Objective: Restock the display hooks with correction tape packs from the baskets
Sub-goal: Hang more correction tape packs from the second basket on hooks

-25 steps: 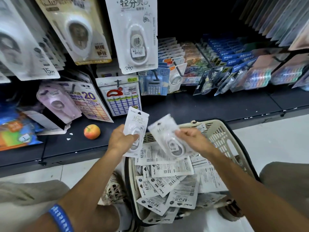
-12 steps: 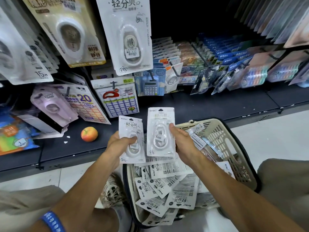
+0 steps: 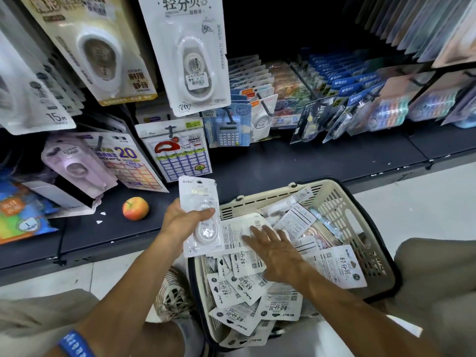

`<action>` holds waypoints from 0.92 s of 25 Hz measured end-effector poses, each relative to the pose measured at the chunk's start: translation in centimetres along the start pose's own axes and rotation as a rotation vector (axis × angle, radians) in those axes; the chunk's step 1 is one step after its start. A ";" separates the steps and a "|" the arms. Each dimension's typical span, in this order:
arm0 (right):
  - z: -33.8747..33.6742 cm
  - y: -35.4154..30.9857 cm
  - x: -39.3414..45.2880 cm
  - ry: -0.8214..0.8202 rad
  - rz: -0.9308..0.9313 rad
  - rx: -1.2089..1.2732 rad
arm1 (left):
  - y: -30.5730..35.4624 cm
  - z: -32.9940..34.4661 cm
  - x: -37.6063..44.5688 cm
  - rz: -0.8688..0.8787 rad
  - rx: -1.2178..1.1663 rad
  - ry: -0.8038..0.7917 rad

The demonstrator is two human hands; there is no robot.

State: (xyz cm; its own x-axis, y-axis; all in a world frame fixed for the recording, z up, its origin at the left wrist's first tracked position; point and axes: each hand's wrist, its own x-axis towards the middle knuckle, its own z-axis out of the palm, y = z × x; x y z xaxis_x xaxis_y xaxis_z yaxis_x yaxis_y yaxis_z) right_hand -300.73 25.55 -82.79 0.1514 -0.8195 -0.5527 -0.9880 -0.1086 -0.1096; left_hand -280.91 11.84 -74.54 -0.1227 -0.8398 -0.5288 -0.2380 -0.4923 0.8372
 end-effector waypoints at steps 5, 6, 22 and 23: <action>0.3 -0.5 1.1 -0.021 -0.021 0.014 | -0.2 -0.2 0.0 0.037 0.100 0.050; 0.2 -0.2 1.0 -0.035 -0.007 0.024 | -0.2 -0.3 0.1 0.043 0.118 0.058; -6.5 8.7 -1.4 0.347 0.241 1.290 | -0.5 -0.7 1.1 0.066 0.352 0.284; -6.6 9.4 -1.6 0.331 0.247 1.386 | -0.5 -0.5 1.0 0.062 0.370 0.272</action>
State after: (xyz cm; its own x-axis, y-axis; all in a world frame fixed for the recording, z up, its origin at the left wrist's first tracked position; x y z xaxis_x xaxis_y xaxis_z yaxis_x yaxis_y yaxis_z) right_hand -310.46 22.11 -77.45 -0.2190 -0.8474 -0.4837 -0.1351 0.5173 -0.8451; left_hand -280.44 11.17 -75.45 0.0977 -0.9190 -0.3820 -0.5721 -0.3660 0.7340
